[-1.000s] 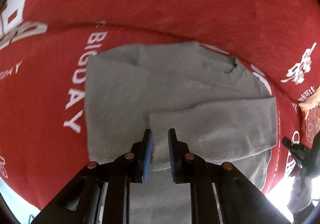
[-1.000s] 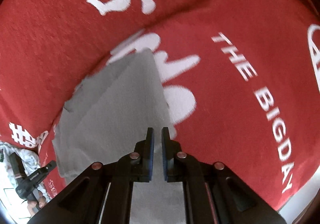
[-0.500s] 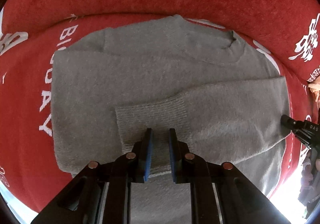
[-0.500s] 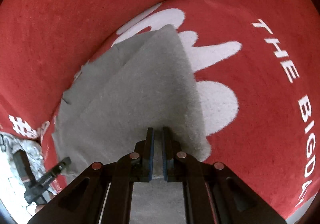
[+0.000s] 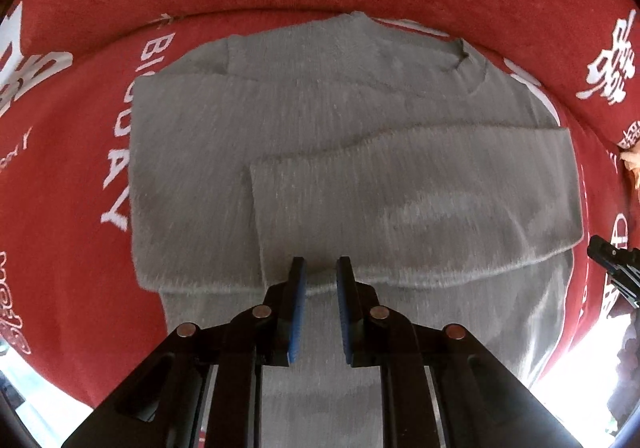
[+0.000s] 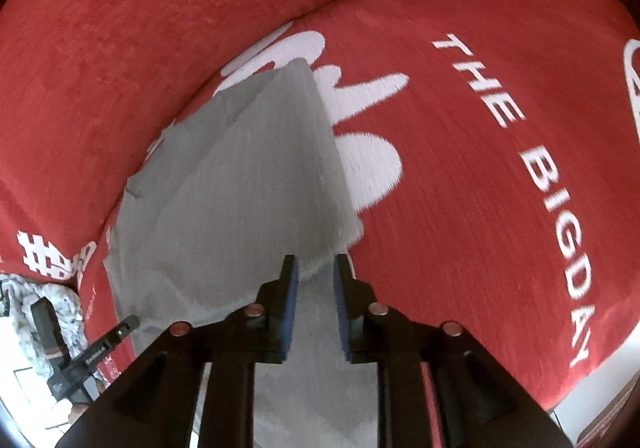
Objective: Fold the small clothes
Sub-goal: 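Pinch and smooth the folded sleeve flat with the left gripper, then grasp the sweatshirt hem with both grippers and lift it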
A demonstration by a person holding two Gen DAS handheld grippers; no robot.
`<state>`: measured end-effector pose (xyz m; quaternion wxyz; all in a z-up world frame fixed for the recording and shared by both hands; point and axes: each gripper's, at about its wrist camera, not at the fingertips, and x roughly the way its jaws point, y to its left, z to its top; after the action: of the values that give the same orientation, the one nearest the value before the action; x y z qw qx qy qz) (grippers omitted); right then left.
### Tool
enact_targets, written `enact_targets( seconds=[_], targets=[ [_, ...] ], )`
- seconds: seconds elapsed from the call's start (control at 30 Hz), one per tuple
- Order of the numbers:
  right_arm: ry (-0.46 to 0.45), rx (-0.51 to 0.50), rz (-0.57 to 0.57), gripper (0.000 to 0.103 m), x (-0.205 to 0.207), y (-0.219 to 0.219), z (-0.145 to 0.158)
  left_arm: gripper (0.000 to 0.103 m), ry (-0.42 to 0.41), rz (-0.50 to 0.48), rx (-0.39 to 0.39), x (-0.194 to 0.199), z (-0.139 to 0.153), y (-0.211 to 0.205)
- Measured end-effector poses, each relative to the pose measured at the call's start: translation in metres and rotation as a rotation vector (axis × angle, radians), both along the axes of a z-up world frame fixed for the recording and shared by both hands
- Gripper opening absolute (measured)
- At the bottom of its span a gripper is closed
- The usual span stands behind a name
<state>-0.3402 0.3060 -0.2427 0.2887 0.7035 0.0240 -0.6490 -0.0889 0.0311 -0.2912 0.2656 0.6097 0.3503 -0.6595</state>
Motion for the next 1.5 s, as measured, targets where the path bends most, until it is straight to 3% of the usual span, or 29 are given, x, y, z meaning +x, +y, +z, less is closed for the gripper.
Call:
enact_targets(
  seconds=[0.1, 0.5, 0.53, 0.6, 0.63, 0.7, 0.83, 0.93, 1.1, 1.3, 1.5],
  targets=[
    [-0.012, 0.006, -0.002, 0.035, 0.009, 0.007, 0.004, 0.017, -0.023, -0.006, -0.004, 0.009, 0.008, 0.009],
    [-0.066, 0.02, 0.06, 0.044, 0.034, 0.011, 0.003, 0.017, -0.084, -0.018, 0.016, 0.029, 0.021, 0.039],
    [-0.075, 0.022, 0.071, 0.044, 0.036, 0.009, 0.002, 0.022, -0.09, -0.015, 0.024, 0.03, 0.021, 0.041],
    [-0.087, 0.026, 0.089, 0.046, 0.038, 0.006, 0.0, 0.091, -0.097, 0.003, 0.006, 0.033, 0.026, 0.044],
    [-0.092, 0.023, 0.096, 0.047, 0.039, 0.005, 0.0, 0.098, -0.097, 0.014, -0.04, 0.035, 0.032, 0.045],
    [-0.098, 0.018, 0.112, 0.049, 0.041, 0.004, 0.0, 0.098, -0.098, 0.001, -0.08, 0.034, 0.041, 0.05],
    [-0.116, 0.019, 0.145, 0.05, 0.044, 0.002, -0.002, 0.098, -0.123, 0.006, -0.057, 0.037, 0.041, 0.057],
    [-0.126, 0.011, 0.156, 0.057, 0.043, 0.002, -0.001, 0.098, -0.134, 0.013, -0.071, 0.04, 0.046, 0.064],
    [-0.117, -0.033, 0.193, 0.083, 0.038, 0.003, 0.005, 0.098, -0.147, 0.027, -0.079, 0.032, 0.053, 0.081],
    [-0.122, -0.07, 0.247, 0.083, 0.036, 0.003, 0.011, 0.098, -0.157, 0.052, -0.089, 0.023, 0.067, 0.1],
    [-0.147, -0.058, 0.286, 0.083, 0.036, 0.005, 0.005, 0.098, -0.178, 0.091, -0.09, 0.006, 0.055, 0.12]
  ],
)
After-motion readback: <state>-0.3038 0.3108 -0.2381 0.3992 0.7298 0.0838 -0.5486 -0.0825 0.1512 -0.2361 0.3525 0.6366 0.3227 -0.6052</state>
